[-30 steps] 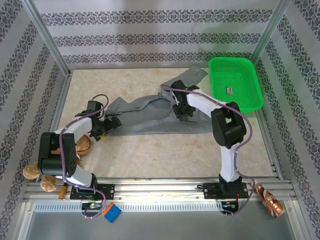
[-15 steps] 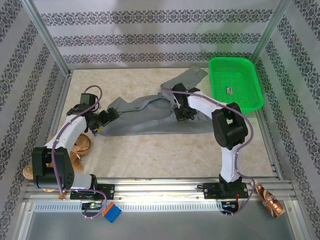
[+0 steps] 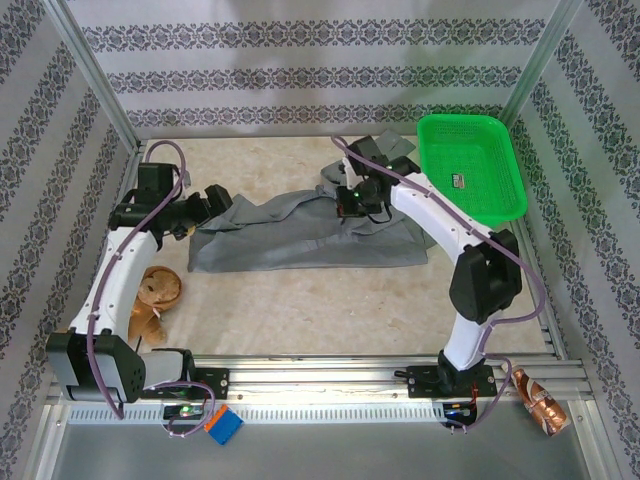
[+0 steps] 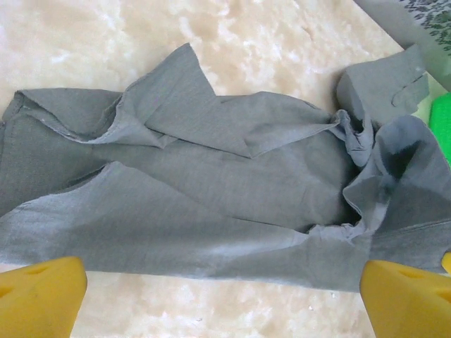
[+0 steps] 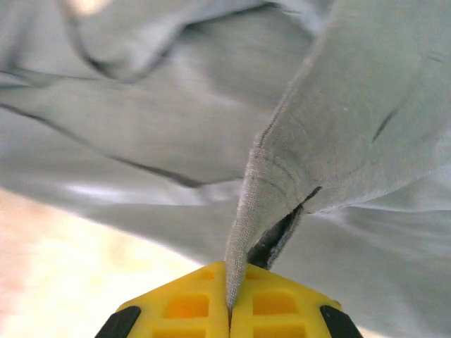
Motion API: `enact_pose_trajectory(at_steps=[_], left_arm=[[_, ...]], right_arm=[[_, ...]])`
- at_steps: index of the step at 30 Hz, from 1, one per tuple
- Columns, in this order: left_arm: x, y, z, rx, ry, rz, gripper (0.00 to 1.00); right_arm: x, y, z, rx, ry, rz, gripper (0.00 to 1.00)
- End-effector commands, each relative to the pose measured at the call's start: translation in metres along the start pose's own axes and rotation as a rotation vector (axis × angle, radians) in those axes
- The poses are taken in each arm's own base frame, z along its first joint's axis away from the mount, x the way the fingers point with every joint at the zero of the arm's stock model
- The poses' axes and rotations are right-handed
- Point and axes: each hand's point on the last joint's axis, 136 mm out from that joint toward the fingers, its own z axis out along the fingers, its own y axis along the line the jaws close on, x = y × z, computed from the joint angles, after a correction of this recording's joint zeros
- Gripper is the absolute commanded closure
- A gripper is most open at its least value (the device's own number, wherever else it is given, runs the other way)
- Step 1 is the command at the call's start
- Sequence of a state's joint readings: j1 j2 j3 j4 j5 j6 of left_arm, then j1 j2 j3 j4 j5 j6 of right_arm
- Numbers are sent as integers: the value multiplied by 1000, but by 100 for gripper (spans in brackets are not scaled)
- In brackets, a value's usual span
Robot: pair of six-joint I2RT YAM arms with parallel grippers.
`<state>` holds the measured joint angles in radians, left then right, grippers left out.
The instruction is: Fold and stack the long sleeve shirts
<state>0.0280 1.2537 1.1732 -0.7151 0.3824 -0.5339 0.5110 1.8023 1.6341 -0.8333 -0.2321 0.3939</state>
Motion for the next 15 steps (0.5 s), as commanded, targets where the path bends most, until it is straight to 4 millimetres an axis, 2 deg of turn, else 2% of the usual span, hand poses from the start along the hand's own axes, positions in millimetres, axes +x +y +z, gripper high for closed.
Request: enact_pose_trajectory(at_steps=[1,3,7,15], left_arm=[[6,3,-9,-16,31,25,0],[6,5,-10,-25,35,26,0],[7,13,-14,-43,29,2,0],[17,31,-22,-78,31,-18,0]], right_arm=[[7,72,3,-240,78,102,100],[5,103,12,-300,106,125,100],[-5,142,35,-352,136,155,100],[-18,169,77,-386,177,242,100]])
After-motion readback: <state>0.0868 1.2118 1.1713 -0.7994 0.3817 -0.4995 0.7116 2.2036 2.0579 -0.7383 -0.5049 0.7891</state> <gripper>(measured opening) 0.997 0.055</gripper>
